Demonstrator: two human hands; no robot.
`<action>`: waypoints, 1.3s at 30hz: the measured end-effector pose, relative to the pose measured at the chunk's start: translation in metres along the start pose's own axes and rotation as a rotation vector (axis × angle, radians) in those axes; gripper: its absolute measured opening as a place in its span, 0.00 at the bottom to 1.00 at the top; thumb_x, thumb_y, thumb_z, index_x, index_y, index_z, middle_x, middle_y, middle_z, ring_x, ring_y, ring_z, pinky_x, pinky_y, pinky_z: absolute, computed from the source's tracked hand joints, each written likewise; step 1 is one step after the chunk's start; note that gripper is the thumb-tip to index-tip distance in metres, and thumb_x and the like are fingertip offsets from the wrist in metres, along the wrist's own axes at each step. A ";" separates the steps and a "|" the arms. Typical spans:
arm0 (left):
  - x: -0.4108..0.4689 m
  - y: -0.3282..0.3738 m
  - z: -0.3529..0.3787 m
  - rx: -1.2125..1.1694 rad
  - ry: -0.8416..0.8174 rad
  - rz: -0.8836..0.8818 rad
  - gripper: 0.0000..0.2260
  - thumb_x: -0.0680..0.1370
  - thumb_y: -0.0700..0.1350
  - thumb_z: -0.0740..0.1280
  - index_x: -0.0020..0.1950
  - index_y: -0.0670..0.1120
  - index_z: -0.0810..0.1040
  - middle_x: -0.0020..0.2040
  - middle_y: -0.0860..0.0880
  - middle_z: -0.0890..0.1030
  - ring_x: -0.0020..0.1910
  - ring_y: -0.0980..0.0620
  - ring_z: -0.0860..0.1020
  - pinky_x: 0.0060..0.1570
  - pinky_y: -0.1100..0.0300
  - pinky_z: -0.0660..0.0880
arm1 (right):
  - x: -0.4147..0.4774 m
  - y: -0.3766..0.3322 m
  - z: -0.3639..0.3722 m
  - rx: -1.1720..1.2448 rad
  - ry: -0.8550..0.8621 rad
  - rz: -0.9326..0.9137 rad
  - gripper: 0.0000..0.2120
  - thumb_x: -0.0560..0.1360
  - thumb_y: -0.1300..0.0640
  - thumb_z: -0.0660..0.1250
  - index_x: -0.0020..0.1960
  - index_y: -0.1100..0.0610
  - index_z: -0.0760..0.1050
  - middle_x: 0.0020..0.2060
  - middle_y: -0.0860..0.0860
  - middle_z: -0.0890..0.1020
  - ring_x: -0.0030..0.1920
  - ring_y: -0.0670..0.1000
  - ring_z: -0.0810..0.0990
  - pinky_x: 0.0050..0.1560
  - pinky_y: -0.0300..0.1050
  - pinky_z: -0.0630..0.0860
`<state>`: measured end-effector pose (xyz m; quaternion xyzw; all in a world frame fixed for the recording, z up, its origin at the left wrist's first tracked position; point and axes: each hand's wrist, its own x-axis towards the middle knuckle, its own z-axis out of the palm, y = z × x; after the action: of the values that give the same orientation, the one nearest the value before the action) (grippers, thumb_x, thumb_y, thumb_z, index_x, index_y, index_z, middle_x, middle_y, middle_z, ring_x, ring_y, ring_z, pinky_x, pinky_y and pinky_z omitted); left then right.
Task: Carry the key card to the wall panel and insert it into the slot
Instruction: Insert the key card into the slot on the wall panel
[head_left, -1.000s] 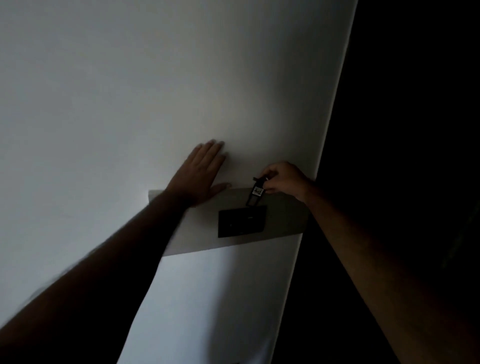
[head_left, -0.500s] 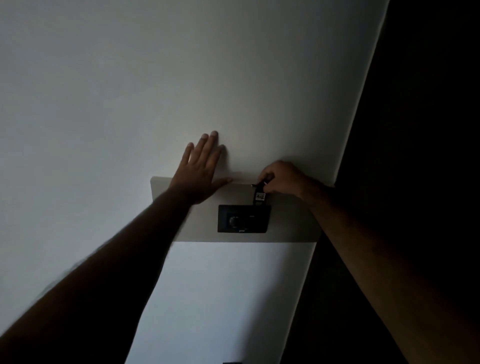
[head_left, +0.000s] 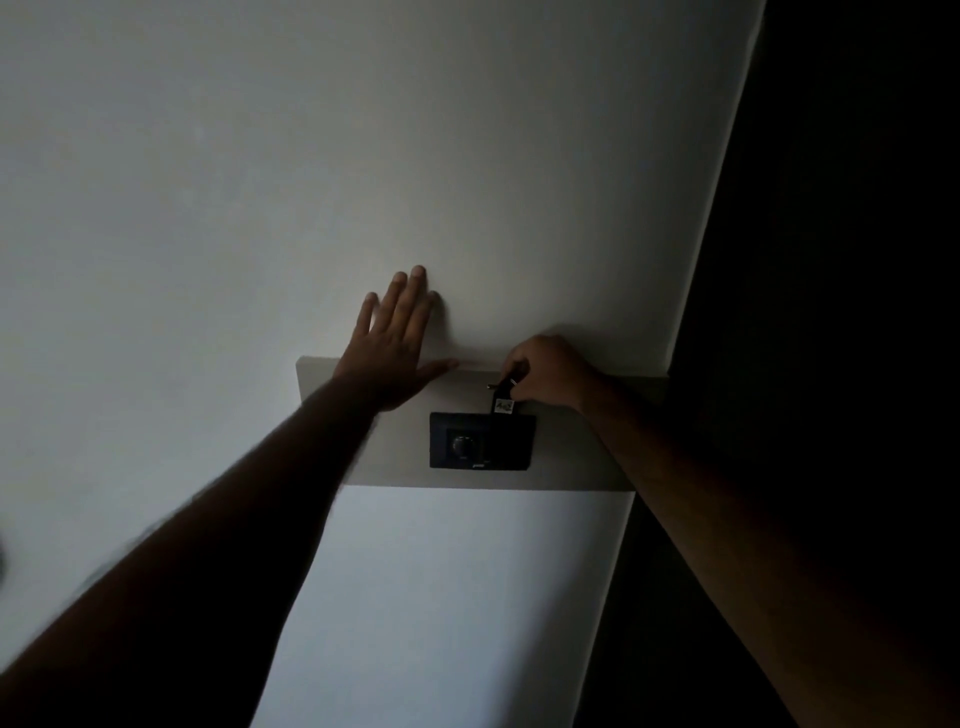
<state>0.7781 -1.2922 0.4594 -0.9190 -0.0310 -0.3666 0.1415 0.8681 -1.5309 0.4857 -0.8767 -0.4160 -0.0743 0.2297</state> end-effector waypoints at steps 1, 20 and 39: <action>0.000 0.000 0.000 0.002 -0.001 0.001 0.44 0.78 0.72 0.51 0.82 0.42 0.51 0.84 0.41 0.47 0.83 0.41 0.49 0.78 0.37 0.58 | -0.001 0.000 0.001 -0.006 -0.001 -0.005 0.13 0.63 0.65 0.77 0.46 0.58 0.87 0.43 0.54 0.87 0.41 0.48 0.82 0.41 0.38 0.77; -0.003 0.000 -0.008 -0.022 -0.030 0.001 0.43 0.78 0.71 0.51 0.82 0.42 0.51 0.84 0.41 0.46 0.83 0.41 0.47 0.78 0.37 0.56 | -0.024 -0.003 0.046 -0.051 0.210 -0.110 0.13 0.69 0.64 0.74 0.53 0.56 0.80 0.48 0.56 0.86 0.50 0.55 0.85 0.48 0.44 0.81; -0.001 0.000 0.003 -0.017 -0.045 -0.024 0.43 0.78 0.72 0.47 0.83 0.44 0.46 0.84 0.42 0.41 0.83 0.42 0.42 0.80 0.37 0.52 | -0.035 0.019 0.072 0.130 0.282 -0.032 0.15 0.71 0.66 0.73 0.57 0.57 0.81 0.51 0.55 0.87 0.50 0.53 0.86 0.55 0.52 0.83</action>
<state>0.7796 -1.2916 0.4561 -0.9279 -0.0418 -0.3476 0.1285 0.8551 -1.5321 0.4040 -0.8342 -0.3974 -0.1730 0.3410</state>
